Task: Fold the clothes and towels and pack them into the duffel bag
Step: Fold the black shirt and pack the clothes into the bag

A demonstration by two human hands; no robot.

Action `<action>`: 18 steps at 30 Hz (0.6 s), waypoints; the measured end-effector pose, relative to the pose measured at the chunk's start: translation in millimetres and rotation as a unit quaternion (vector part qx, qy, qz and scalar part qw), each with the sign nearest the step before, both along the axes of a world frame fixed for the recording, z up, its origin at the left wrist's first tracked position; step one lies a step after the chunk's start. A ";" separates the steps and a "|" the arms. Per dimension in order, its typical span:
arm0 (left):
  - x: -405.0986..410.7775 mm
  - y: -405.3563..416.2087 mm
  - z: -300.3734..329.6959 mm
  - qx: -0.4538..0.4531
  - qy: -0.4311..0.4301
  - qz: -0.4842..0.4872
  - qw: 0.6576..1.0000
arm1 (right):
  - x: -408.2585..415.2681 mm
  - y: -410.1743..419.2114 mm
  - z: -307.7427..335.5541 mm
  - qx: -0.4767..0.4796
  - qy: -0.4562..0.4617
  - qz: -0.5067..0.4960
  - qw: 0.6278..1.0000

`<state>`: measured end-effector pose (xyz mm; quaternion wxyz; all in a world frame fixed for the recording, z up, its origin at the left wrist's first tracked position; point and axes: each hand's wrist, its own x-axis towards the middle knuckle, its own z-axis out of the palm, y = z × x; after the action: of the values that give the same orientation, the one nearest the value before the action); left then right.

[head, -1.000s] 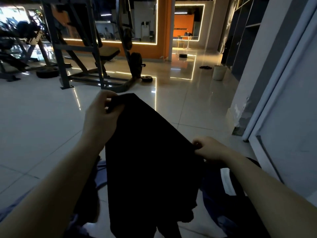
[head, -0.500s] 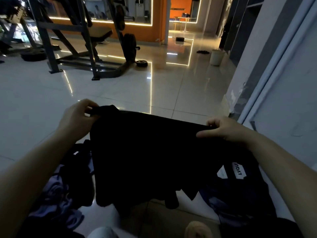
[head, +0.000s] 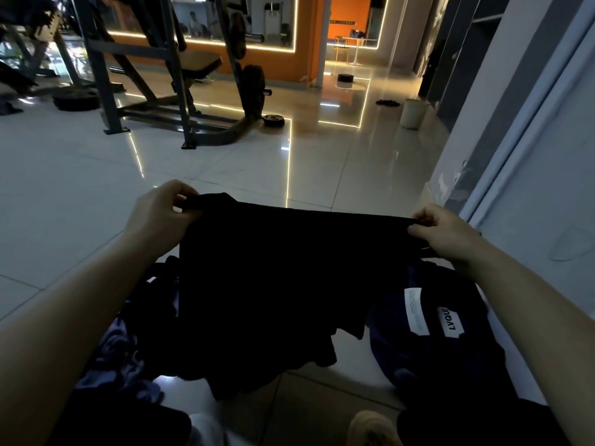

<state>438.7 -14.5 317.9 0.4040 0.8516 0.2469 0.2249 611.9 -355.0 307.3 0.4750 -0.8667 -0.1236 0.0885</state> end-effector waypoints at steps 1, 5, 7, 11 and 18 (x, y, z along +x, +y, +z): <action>-0.6 0.8 -0.5 0.001 0.000 0.000 1.000 | -0.2 0.9 0.0 0.013 -0.002 0.003 1.000; -3.0 3.2 -5.0 -0.002 0.005 0.001 1.000 | -0.8 4.7 4.1 0.103 0.024 -0.001 0.994; -3.6 2.1 -7.7 -0.007 0.004 -0.011 1.000 | -0.5 7.8 6.2 0.147 0.043 0.000 0.988; 2.1 -7.3 -9.1 0.007 0.035 -0.101 0.994 | -2.3 23.1 10.8 0.215 0.062 -0.007 0.975; 21.7 -45.6 -7.7 0.102 0.041 -0.199 0.974 | -17.0 71.4 12.2 0.174 0.051 0.008 0.983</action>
<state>460.4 -60.0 310.2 0.3409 0.9290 0.0645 0.1291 594.9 -283.7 319.5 0.6237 -0.7639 -0.1200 0.1138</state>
